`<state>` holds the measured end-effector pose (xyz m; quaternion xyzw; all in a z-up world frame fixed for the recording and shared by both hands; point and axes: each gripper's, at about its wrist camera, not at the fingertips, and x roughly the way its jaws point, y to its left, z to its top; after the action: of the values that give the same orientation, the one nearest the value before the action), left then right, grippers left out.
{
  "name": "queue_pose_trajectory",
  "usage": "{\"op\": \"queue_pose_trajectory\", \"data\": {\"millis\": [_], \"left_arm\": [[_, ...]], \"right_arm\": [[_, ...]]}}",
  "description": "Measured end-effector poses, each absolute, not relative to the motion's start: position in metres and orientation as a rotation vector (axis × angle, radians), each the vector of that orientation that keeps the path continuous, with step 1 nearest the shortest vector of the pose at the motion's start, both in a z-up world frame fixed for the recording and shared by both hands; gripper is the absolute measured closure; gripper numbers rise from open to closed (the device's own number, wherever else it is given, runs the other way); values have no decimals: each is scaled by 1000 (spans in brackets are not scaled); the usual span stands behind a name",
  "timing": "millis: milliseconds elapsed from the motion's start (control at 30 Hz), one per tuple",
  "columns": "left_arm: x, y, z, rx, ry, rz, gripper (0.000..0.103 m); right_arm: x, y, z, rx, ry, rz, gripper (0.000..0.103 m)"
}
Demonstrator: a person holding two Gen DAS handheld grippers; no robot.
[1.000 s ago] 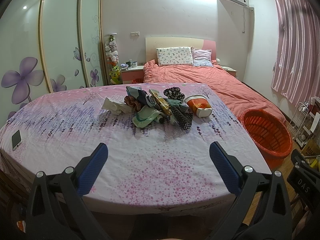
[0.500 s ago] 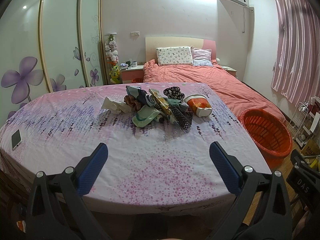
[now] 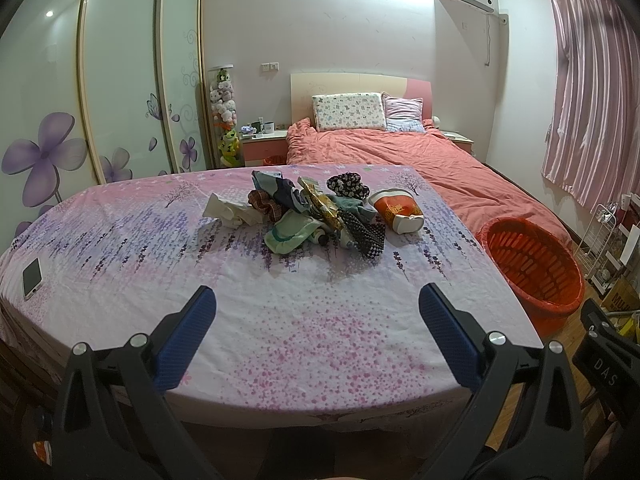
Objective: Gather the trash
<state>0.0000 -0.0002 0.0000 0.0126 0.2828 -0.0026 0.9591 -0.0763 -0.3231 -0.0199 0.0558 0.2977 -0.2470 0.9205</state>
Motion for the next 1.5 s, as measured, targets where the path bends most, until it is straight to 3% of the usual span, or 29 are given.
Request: {"op": "queue_pose_trajectory", "data": {"millis": [633,1300,1500], "left_arm": [[11,5,-7,19,599,19,4],[110,108,-47,-81,697,133,4],[145,126,-54,-106,678,107,4]], "right_arm": [[-69,-319,-22,80,607,-494,2],[25,-314,-52,161,729,-187,2],[73,-303,-51,179,740,-102,19]]}}
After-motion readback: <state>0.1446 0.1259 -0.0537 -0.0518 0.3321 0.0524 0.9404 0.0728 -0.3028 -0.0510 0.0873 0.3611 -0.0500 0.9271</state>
